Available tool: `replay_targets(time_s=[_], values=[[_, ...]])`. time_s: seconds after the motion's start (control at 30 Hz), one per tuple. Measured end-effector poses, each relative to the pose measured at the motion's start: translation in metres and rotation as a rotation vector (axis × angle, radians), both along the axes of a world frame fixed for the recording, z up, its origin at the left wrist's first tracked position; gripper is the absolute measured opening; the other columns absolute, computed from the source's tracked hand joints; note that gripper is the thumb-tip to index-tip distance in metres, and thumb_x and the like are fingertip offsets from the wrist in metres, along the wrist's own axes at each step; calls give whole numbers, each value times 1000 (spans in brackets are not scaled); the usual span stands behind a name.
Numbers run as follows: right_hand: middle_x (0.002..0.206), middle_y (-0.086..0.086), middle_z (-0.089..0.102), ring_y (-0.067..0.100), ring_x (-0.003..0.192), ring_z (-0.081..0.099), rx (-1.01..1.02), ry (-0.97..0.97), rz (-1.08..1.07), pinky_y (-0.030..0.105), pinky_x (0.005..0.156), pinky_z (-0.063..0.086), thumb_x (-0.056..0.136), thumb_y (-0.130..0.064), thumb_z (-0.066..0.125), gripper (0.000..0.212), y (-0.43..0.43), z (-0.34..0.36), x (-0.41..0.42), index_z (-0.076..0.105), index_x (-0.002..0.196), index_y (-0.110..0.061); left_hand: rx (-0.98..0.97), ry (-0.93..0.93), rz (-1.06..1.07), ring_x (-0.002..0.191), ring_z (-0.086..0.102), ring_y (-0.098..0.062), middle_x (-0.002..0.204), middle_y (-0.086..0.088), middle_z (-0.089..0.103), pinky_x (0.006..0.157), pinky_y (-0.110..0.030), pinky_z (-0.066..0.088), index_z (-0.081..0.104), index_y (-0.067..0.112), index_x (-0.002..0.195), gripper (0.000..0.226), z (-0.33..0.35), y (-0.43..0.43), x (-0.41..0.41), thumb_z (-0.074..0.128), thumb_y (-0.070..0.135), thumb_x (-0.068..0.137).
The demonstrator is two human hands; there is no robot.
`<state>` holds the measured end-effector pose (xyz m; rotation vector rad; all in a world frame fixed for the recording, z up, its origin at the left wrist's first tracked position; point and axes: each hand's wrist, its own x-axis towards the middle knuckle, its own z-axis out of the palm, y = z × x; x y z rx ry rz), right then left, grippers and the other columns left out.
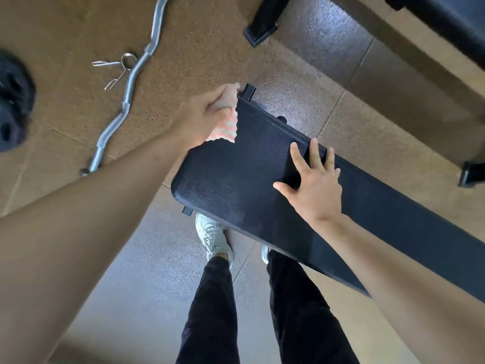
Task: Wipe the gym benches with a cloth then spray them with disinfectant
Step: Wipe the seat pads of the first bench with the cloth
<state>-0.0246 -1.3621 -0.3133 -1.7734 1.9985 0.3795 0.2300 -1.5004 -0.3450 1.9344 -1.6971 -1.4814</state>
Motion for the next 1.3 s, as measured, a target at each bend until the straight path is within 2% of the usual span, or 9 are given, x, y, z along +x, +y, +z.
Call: replay_targets(time_s=[0.1,0.27,0.37,0.47,0.63,0.73,0.93,1.1,1.3], values=[[169,9,14,48,151,13,9,-17,-17,73,107,36,85,-65,65,91,0,2,0,23,159,-35,-114,-124,-9,106,68,-13,111,13,75,92,-31,54,72,45,119,36,11,-21,-14,70,49,84],[170,7,13,47,152,12,33,-40,-27,71,110,33,85,-62,68,91,-1,6,0,23,159,-35,-227,-167,31,81,61,-7,79,12,66,65,-23,44,76,27,89,14,30,-53,-30,73,41,87],[170,5,10,45,153,9,49,-71,-28,68,112,32,88,-56,69,89,-1,9,-4,21,160,-36,-253,-85,50,89,64,-2,90,15,70,82,-25,53,78,28,102,16,46,-68,-44,68,35,91],[171,1,2,42,155,2,83,-117,-28,64,117,27,92,-52,65,86,-3,13,-10,15,161,-38,-305,-4,26,91,63,6,104,14,72,82,-12,50,72,27,123,26,63,-71,-63,60,28,100],[171,-1,-3,40,155,0,102,-168,9,59,119,27,93,-46,66,86,-1,19,-21,14,161,-36,-106,-158,-429,124,56,-13,139,6,63,101,-30,42,62,34,137,34,47,-36,-74,54,29,105],[171,-1,-2,39,156,-2,91,-189,42,58,120,25,93,-43,66,86,3,19,-27,14,161,-34,-231,-317,-585,126,57,-19,131,10,69,104,-39,35,65,47,131,34,49,-15,-79,62,34,99],[170,6,14,38,155,11,41,-265,78,54,123,23,93,-34,67,74,17,21,-43,31,158,-25,-289,-387,-599,114,50,-24,105,11,52,98,-38,34,66,30,134,45,53,-6,-90,71,45,92],[162,14,34,46,141,37,-32,-161,-113,61,111,38,81,-37,78,79,66,25,-70,45,151,-22,-264,-355,-673,128,47,-21,128,10,64,113,-41,29,64,27,136,50,48,3,-107,70,48,91],[168,14,12,50,149,14,136,30,-448,70,112,26,81,-68,64,97,122,32,-122,23,160,-30,-261,-346,-737,137,40,-15,143,13,56,115,-38,28,61,27,139,58,47,26,-143,70,54,88]])
